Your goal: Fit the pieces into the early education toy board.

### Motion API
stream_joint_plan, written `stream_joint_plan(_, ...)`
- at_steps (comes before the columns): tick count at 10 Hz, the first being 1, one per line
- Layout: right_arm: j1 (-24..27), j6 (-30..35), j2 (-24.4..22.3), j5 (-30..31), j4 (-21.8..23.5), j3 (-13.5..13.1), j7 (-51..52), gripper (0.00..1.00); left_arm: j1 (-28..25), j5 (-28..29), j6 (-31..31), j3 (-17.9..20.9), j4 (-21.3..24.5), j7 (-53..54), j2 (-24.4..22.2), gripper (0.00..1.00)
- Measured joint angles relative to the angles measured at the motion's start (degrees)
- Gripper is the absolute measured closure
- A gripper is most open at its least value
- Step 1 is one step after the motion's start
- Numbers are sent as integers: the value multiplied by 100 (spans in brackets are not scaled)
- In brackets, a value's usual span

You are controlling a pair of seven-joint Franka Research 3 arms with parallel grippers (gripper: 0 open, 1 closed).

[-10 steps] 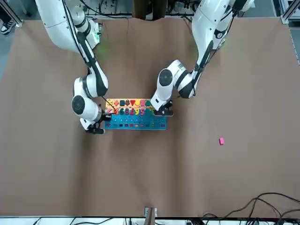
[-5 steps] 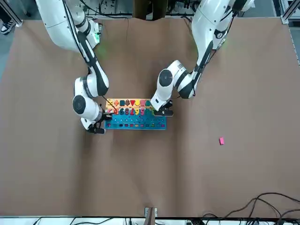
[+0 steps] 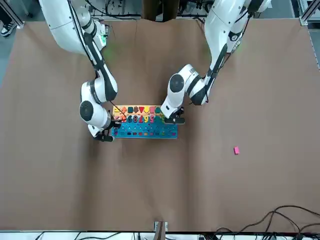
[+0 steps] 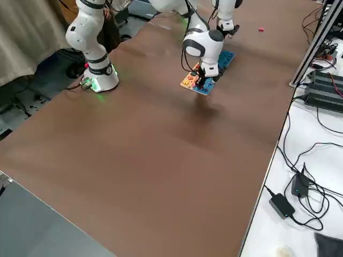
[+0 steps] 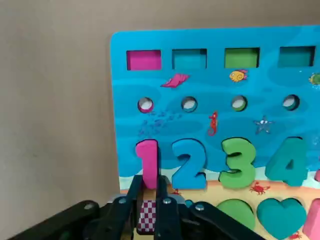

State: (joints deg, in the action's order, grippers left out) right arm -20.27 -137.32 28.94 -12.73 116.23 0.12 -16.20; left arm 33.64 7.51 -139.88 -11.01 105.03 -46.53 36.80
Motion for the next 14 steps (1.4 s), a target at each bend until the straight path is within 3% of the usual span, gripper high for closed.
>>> stream_joint_plan(14, 95, -153, 5, -91, 56, -21, 242, 64, -15, 0, 3, -4, -81, -1, -1, 80)
